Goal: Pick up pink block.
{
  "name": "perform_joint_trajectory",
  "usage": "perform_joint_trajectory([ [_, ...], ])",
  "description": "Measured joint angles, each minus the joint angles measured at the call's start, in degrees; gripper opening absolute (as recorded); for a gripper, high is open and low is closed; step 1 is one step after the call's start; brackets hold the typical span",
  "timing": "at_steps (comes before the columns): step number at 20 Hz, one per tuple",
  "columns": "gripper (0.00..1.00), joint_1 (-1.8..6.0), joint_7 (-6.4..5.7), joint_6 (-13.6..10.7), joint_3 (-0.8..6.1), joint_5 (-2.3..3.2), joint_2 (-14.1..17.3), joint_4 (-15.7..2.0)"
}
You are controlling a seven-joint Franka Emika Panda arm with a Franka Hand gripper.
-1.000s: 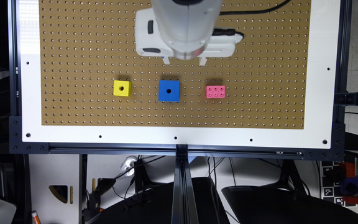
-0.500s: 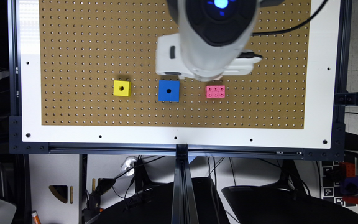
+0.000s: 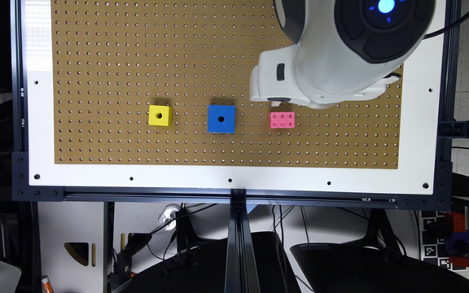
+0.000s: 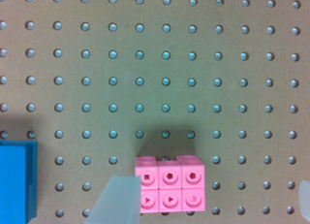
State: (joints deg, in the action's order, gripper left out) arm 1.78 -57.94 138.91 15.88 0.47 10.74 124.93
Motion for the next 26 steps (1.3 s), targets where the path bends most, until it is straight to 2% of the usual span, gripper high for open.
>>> perform_joint_trajectory([
  [4,1.0,0.01,0.0,0.04,0.0,0.0,0.66,-0.06],
  [8,1.0,0.05,0.0,2.12,-0.01,0.24,3.73,-0.21],
  [10,1.0,0.12,-0.01,3.67,-0.08,0.62,5.42,-0.31],
  [14,1.0,0.29,-0.01,5.15,-0.47,1.4,8.5,-1.37],
  [17,1.0,0.3,-0.01,7.23,-1.13,2.37,11.46,-2.22],
  [20,1.0,0.3,0.0,7.31,-1.97,3.1,13.19,-4.12],
  [23,1.0,0.3,0.0,7.24,-2.29,3.34,13.91,-5.34],
  [26,1.0,0.29,0.0,7.23,-2.33,3.36,14.01,-5.65],
])
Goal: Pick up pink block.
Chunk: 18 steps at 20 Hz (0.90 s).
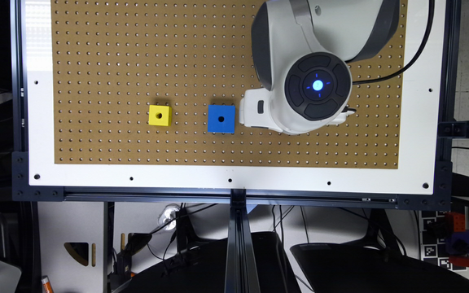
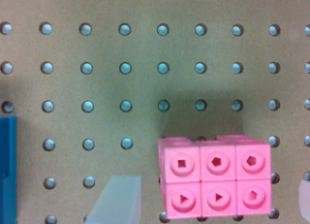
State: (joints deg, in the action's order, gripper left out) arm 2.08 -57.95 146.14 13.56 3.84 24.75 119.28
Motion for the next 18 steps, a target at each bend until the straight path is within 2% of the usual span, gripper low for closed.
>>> perform_joint_trajectory([
  [4,1.0,-0.03,0.0,0.57,0.0,0.13,1.56,-0.24],
  [7,1.0,-0.03,0.0,2.5,-0.02,0.68,4.36,-0.85],
  [9,1.0,-0.04,0.0,2.62,-0.02,0.97,5.46,-1.76],
  [11,1.0,-0.18,-0.01,2.61,-0.01,1.0,5.96,-2.39],
  [18,1.0,-0.56,-0.04,2.84,0.0,1.03,6.83,-2.64],
])
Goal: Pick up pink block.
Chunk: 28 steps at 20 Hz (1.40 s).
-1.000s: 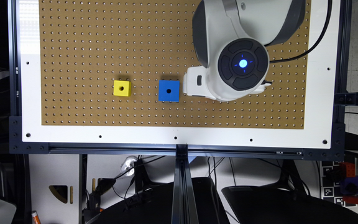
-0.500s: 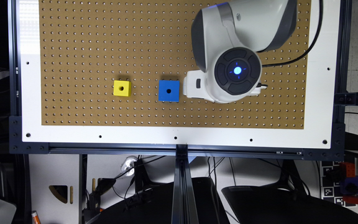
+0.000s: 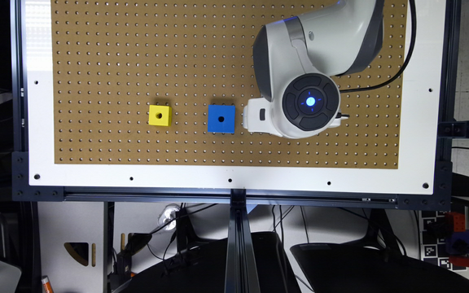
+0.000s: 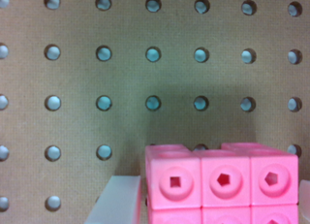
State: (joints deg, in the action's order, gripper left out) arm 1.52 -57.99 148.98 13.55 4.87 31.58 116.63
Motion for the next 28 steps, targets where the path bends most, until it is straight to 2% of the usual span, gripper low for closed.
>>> perform_joint_trajectory([
  [2,1.0,0.0,0.0,0.0,0.0,0.01,0.08,-0.01],
  [3,0.0,0.01,0.0,0.0,0.01,0.02,0.06,-0.01],
  [12,0.0,0.06,0.0,-0.1,-0.01,0.02,-0.05,0.02],
  [17,0.0,0.09,0.0,-2.14,-0.02,0.02,-2.14,0.04],
  [22,0.0,0.09,0.0,-2.72,0.01,0.02,-3.05,0.05],
  [27,0.0,0.07,-0.37,-8.49,0.35,-0.06,-8.7,0.14],
  [28,0.0,0.07,-0.41,-9.03,0.39,-0.06,-9.16,0.16],
])
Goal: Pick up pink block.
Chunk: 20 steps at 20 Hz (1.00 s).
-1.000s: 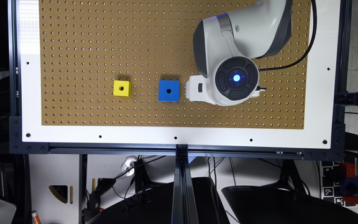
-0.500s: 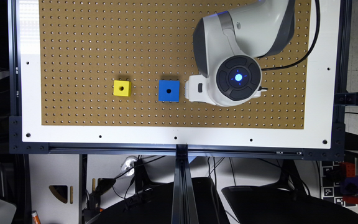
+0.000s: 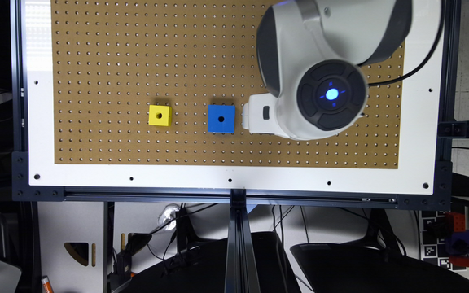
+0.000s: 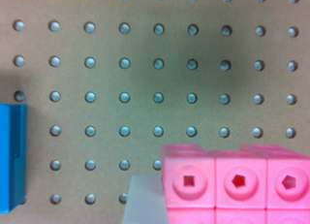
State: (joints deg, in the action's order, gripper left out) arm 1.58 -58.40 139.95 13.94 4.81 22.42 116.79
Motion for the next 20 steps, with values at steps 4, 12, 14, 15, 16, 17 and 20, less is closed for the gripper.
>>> perform_joint_trajectory([
  [4,0.0,0.0,-0.05,-1.71,0.11,-0.08,-2.23,-0.06],
  [12,0.0,0.02,-0.19,-7.29,0.53,-0.6,-8.3,-0.23],
  [14,0.0,0.01,-0.19,-9.14,0.62,-0.93,-10.18,-0.22],
  [15,0.0,0.01,-0.19,-9.79,0.65,-1.0,-10.79,-0.22],
  [16,0.0,0.01,-0.19,-9.96,0.66,-1.01,-10.99,-0.22],
  [17,0.0,0.01,-0.19,-9.96,0.66,-1.01,-10.96,-0.2],
  [20,0.0,0.02,-0.19,-9.96,0.66,-1.01,-10.8,-0.2],
])
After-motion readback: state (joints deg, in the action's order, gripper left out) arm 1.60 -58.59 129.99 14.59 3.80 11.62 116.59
